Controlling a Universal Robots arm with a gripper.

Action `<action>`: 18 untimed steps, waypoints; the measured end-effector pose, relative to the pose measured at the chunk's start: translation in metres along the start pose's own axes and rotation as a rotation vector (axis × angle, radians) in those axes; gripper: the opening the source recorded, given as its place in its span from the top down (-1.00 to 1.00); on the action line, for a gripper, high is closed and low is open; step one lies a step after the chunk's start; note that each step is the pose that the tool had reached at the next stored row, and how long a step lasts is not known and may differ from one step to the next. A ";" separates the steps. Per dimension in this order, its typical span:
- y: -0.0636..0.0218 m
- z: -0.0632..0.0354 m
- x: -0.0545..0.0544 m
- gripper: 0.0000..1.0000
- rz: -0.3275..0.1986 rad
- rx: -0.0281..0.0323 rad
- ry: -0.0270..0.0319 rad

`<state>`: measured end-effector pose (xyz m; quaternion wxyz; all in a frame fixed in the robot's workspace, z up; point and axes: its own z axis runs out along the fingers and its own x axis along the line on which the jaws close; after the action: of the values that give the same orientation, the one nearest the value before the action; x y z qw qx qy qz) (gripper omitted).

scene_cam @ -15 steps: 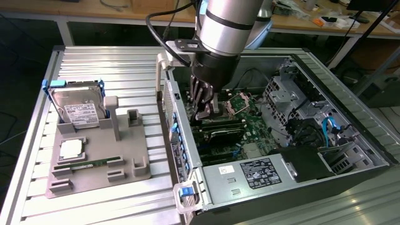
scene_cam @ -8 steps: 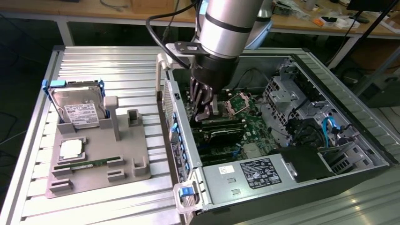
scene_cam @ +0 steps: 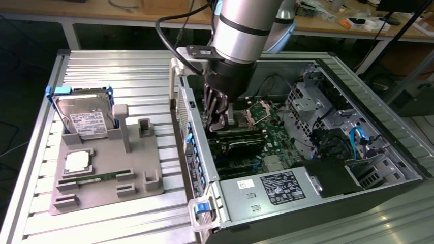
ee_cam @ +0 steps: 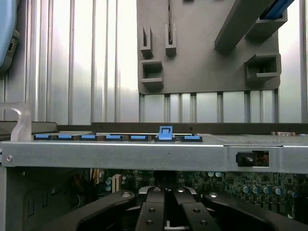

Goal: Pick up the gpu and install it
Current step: 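Press down on the gpu until it lock into place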

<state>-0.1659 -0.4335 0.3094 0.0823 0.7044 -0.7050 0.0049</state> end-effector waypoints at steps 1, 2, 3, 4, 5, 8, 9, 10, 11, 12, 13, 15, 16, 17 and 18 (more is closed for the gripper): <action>0.0000 0.0003 0.000 0.79 0.000 0.0001 -0.0001; 0.0000 0.0006 0.000 0.79 0.000 0.0000 0.0000; 0.0001 0.0009 0.000 0.79 0.000 0.0000 0.0000; 0.0005 0.0014 0.000 0.79 0.000 0.0001 0.0000; 0.0009 0.0017 0.000 0.79 0.000 0.0000 0.0000; 0.0019 0.0024 0.000 0.79 0.000 0.0000 0.0000; 0.0019 0.0028 0.000 0.79 0.000 0.0001 -0.0001; 0.0019 0.0033 0.000 0.79 0.000 0.0002 -0.0002; 0.0019 0.0037 0.000 0.79 0.000 0.0001 -0.0001; 0.0019 0.0039 0.000 0.79 0.000 -0.0001 0.0001; 0.0019 0.0039 0.000 0.79 0.000 -0.0002 0.0003; 0.0019 0.0041 -0.001 0.79 0.000 -0.0003 0.0001; 0.0019 0.0042 -0.001 0.79 0.000 -0.0022 -0.0001; 0.0015 0.0042 -0.001 0.79 0.000 -0.0058 -0.0009; 0.0006 0.0041 0.000 0.79 -0.001 -0.0096 -0.0016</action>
<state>-0.1670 -0.4337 0.3053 0.0852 0.7042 -0.7049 0.0010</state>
